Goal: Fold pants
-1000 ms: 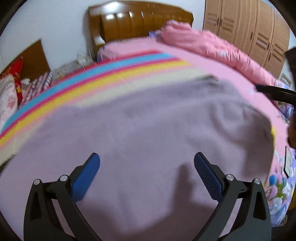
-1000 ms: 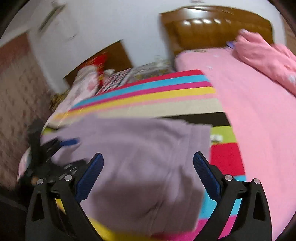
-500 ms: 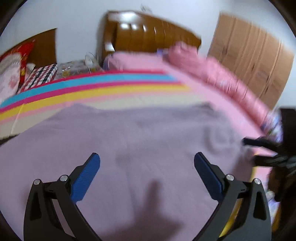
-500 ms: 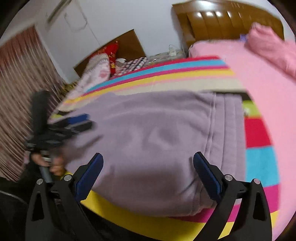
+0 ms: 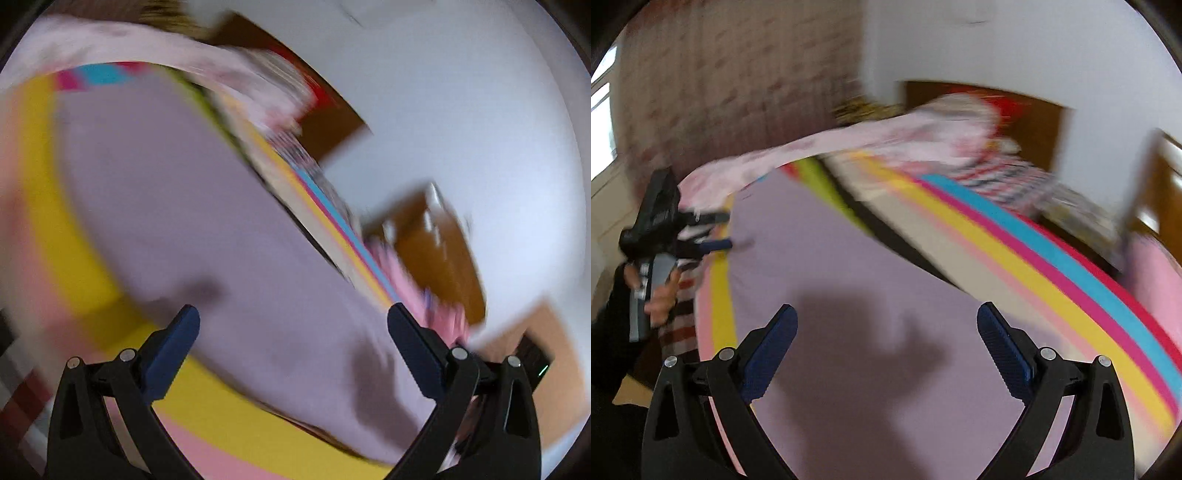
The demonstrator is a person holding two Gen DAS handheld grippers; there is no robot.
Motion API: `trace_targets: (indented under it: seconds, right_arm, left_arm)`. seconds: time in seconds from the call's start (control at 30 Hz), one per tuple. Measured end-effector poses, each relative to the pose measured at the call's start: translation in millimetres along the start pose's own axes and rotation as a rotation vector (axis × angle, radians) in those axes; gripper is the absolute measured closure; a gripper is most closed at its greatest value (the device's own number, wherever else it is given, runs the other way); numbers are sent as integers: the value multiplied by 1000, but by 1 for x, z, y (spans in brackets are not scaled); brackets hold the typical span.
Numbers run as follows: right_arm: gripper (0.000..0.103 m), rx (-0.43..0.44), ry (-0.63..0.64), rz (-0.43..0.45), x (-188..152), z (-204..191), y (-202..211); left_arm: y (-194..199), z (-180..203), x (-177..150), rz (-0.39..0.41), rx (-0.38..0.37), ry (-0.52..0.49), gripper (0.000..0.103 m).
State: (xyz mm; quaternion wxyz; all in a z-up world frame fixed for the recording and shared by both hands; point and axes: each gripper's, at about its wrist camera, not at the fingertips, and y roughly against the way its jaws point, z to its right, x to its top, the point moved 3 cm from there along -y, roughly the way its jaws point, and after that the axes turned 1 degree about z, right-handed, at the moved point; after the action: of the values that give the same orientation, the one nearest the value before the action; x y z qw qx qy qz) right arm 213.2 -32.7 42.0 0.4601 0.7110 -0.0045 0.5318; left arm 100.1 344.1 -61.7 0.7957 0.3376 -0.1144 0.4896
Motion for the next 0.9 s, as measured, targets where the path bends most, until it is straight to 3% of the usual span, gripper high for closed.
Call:
trace_targets:
  seconds: [0.07, 0.23, 0.33, 0.53, 0.7, 0.9]
  right_arm:
    - [8, 131, 43, -35, 36, -22, -52]
    - [19, 448, 33, -129, 110, -64, -152]
    - [25, 579, 57, -185, 155, -91, -206]
    - [28, 751, 91, -256, 220, -123, -294]
    - [31, 803, 77, -326, 240, -136, -348]
    - [37, 996, 72, -446, 230, -157, -372]
  left_arm:
    - [21, -45, 26, 82, 21, 115, 2]
    - [36, -112, 61, 164, -57, 326, 2]
    - [34, -131, 78, 181, -79, 372, 2]
    - [13, -155, 106, 183, -69, 419, 2]
    - [0, -159, 122, 186, -55, 418, 2]
    - [-12, -145, 130, 165, -66, 375, 3]
